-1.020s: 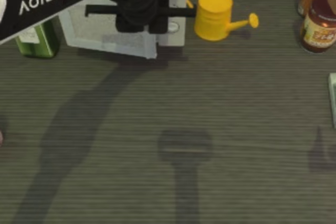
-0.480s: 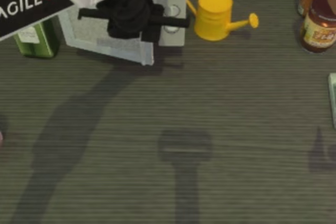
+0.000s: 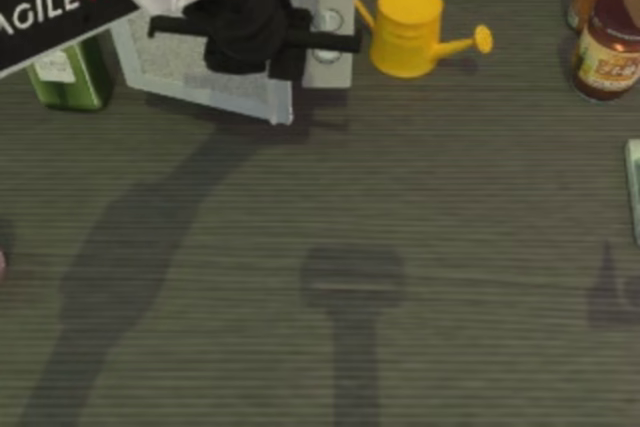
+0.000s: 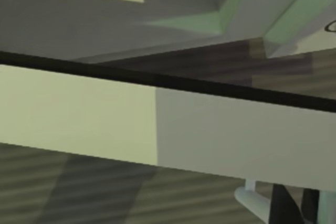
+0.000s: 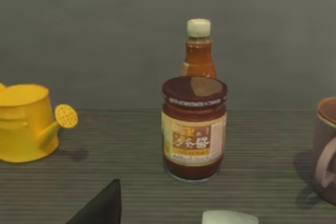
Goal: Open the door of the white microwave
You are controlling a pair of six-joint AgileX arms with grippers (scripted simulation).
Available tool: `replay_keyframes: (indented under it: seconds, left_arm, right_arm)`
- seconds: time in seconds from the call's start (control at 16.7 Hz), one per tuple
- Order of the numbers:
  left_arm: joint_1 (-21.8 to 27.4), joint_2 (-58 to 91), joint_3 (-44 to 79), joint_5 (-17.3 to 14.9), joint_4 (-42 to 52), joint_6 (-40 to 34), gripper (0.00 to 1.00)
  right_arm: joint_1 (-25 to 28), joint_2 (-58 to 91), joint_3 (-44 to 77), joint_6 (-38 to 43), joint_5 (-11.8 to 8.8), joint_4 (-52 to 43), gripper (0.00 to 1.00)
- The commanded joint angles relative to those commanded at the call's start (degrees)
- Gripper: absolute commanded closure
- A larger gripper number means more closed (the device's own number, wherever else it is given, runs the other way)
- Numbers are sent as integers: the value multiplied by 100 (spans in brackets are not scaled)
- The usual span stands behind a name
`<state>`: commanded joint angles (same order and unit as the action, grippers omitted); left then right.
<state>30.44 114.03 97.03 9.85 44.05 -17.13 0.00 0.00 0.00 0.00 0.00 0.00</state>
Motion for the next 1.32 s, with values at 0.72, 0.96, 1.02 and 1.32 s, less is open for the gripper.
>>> replay_keyframes:
  seconds: [0.72,0.96,1.02,1.32]
  left_arm:
    - [0,0,0,0,0,0,100]
    - [0,0,0,0,0,0,100]
    - [38,21,-13,-32,0,-23,100]
    - [-53,-236,-389,-198,-137,330,100]
  right_arm:
    - [0,0,0,0,0,0,0]
    - [0,0,0,0,0,0,0]
    - [0,0,0,0,0,0,0]
    - [0,0,0,0,0,0,0]
